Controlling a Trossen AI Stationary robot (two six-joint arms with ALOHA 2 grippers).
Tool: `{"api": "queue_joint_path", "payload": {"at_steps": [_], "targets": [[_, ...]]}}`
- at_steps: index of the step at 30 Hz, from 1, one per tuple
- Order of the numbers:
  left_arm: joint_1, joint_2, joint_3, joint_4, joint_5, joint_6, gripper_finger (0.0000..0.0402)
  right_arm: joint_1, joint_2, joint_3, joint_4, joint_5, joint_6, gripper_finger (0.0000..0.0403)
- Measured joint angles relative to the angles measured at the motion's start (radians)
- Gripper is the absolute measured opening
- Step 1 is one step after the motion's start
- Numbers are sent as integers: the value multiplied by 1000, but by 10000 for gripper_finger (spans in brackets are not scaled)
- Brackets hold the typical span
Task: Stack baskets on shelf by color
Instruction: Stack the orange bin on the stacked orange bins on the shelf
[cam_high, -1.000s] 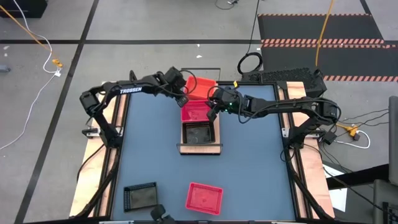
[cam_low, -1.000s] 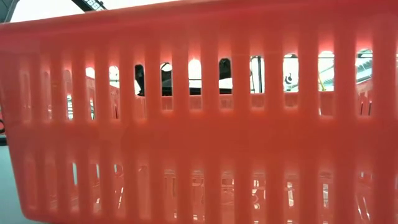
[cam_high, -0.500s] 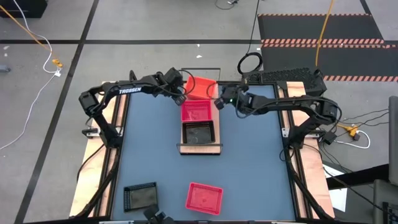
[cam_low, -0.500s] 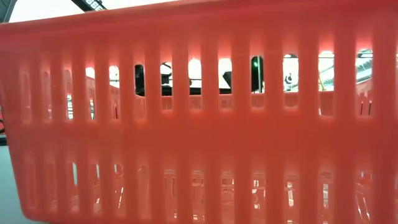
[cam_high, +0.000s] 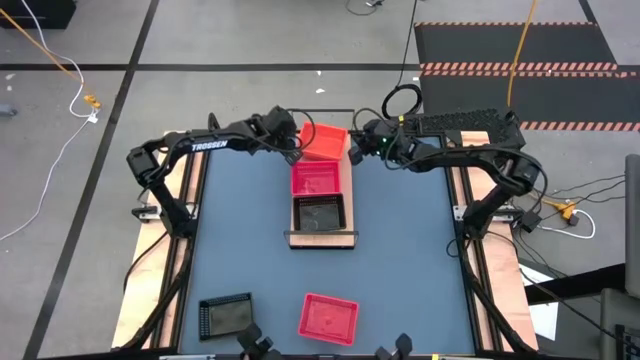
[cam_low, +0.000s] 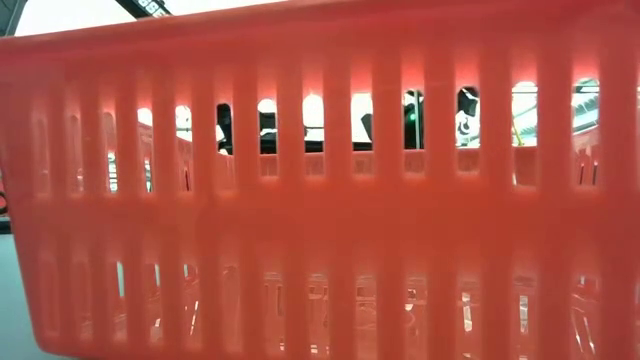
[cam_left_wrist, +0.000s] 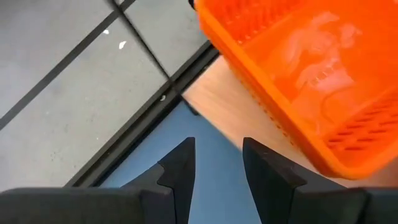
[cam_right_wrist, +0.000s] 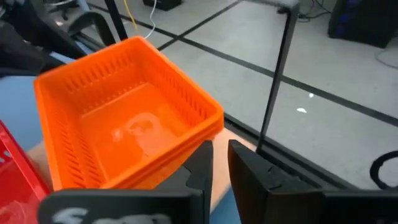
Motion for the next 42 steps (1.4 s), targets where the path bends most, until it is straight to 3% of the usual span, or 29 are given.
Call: {"api": "queue_joint_path", "payload": {"at_steps": [14, 29, 34, 42], "targets": [[-8, 0, 0, -29, 2, -6, 136, -5, 98, 1, 133, -1, 34, 1], [-59, 0, 0, -27, 4, 38, 136, -5, 97, 1, 160, -1, 25, 0], [-67, 0, 17, -54, 3, 45, 136, -12, 97, 1, 183, -74, -1, 0], [-107, 0, 38, -98, 2, 83, 136, -35, 97, 1, 186, -78, -28, 0]]}}
